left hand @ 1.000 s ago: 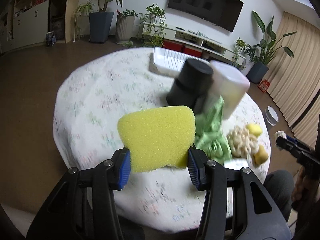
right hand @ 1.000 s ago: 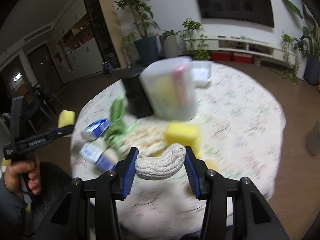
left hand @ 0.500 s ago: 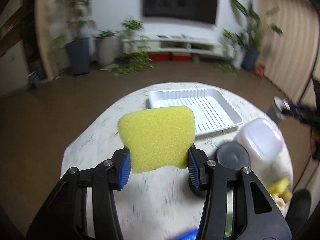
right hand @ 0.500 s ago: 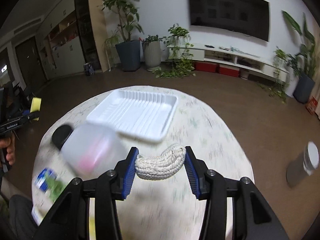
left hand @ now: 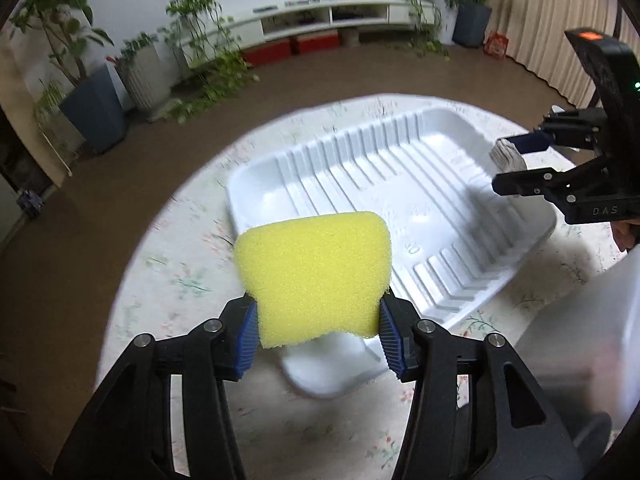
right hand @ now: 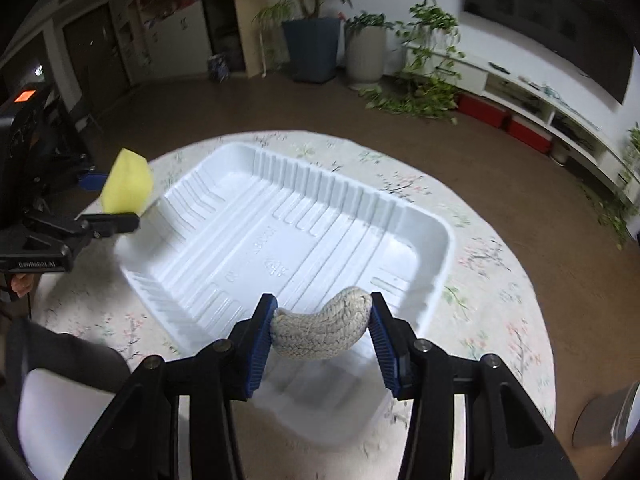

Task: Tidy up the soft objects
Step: 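Carry both items over the white tray and open both tools to drop them, then withdraw both open tools from the tray back toward the table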

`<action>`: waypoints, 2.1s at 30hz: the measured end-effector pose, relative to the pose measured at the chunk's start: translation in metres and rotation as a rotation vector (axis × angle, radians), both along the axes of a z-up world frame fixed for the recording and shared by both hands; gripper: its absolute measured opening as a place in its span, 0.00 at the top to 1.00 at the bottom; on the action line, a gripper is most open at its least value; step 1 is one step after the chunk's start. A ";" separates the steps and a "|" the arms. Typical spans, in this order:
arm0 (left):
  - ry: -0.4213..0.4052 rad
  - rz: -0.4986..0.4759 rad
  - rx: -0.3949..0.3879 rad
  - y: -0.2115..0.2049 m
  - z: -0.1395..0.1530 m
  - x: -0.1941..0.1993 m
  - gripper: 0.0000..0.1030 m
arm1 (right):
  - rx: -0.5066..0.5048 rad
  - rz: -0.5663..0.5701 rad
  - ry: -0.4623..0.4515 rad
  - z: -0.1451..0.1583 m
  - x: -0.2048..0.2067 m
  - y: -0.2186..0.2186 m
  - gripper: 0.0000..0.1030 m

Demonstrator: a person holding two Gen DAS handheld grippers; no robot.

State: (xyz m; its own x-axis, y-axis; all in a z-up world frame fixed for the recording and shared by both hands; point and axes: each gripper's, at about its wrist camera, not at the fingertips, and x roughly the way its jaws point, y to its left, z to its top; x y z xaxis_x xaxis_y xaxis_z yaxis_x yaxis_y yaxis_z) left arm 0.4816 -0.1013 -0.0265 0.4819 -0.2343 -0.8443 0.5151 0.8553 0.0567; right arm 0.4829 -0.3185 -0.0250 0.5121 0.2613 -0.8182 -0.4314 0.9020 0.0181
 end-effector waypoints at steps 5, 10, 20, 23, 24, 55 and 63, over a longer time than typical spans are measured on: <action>0.048 -0.007 0.011 -0.007 -0.028 -0.001 0.49 | -0.043 0.029 0.033 -0.019 0.006 0.006 0.52; 0.055 -0.008 0.014 -0.009 -0.036 -0.005 0.44 | -0.050 0.021 0.048 -0.033 0.010 0.006 0.49; 0.065 0.000 -0.105 0.003 -0.021 -0.006 0.27 | 0.015 -0.009 -0.002 -0.020 0.002 -0.009 0.28; 0.045 0.015 -0.147 0.013 -0.008 -0.009 0.27 | 0.050 -0.024 -0.044 -0.005 -0.003 -0.018 0.28; 0.036 0.028 -0.165 0.020 -0.001 -0.011 0.27 | 0.064 -0.033 -0.057 0.000 -0.006 -0.022 0.28; -0.010 0.313 -0.332 0.170 0.019 -0.267 0.21 | 0.267 -0.366 -0.126 0.031 -0.241 -0.168 0.22; -0.020 0.333 -0.332 0.169 0.026 -0.312 0.20 | 0.306 -0.372 -0.103 0.019 -0.287 -0.155 0.22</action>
State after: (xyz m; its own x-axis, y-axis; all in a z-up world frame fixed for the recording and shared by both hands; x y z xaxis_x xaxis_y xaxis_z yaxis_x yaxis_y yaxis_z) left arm 0.1695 0.0674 -0.0002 0.5920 -0.3198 -0.7398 0.2113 0.9474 -0.2405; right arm 0.1961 -0.4733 -0.0057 0.6908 0.2655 -0.6725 -0.0942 0.9553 0.2804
